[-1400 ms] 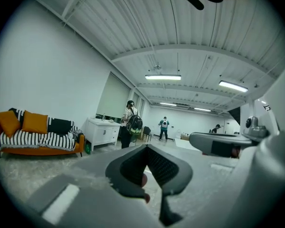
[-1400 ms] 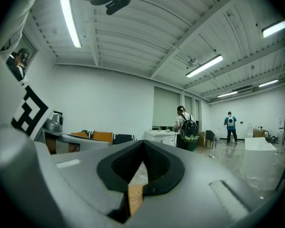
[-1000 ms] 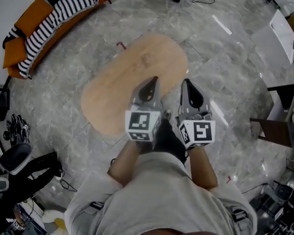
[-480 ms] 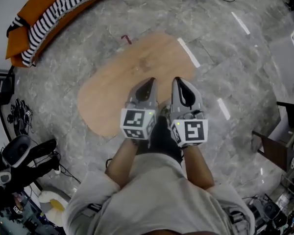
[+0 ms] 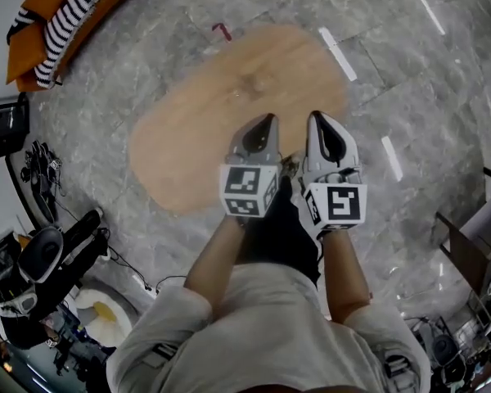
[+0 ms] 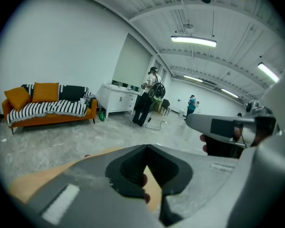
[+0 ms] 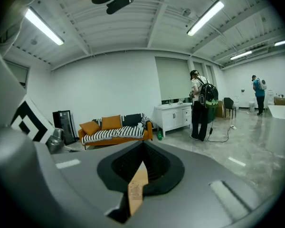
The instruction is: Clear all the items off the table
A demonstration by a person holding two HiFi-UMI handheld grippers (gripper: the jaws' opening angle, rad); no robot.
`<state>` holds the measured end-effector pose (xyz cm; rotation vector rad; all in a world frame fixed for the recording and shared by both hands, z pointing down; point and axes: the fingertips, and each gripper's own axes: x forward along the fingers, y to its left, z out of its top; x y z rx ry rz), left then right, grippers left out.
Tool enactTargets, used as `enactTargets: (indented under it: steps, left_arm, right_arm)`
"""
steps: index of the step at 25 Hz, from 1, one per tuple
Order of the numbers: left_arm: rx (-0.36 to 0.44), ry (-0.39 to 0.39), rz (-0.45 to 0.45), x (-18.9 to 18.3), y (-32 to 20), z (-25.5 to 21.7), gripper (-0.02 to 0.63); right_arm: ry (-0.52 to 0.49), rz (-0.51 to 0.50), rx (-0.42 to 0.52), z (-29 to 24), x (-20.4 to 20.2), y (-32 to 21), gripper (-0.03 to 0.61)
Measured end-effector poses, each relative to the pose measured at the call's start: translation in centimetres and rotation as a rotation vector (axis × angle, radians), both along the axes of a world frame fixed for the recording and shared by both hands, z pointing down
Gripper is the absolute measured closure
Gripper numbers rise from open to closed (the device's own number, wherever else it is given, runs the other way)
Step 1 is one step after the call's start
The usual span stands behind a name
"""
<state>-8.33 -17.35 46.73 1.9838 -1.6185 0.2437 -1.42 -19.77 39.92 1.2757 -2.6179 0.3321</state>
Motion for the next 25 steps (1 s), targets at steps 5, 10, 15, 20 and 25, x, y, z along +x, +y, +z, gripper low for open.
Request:
enactTargets:
  steps: [5, 10, 15, 20, 25]
  left_arm:
    - [-0.053, -0.007, 0.043, -1.0, -1.2, 5.2, 0.593]
    - [-0.082, -0.053, 0.076, -3.2, -2.7, 9.2, 0.593]
    - [-0.145, -0.101, 0.132, -4.4, -2.4, 13.8, 0.593]
    - [-0.229, -0.148, 0.167, -3.8, -1.4, 18.8, 0.593]
    - [-0.315, -0.356, 0.271, -4.3, -0.7, 23.3, 0.593]
  right_arm:
    - [0.022, 0.011, -0.058, 5.4, -0.2, -1.3, 0.572]
    - [0.028, 0.004, -0.106, 10.3, -1.3, -2.2, 0.572]
    - [0.031, 0.018, -0.148, 14.6, -1.9, -2.2, 0.572]
    - [0.045, 0.039, -0.200, 19.0, -0.6, -2.3, 0.572]
    - [0.050, 0.088, -0.242, 21.7, 1.5, -2.2, 0.572]
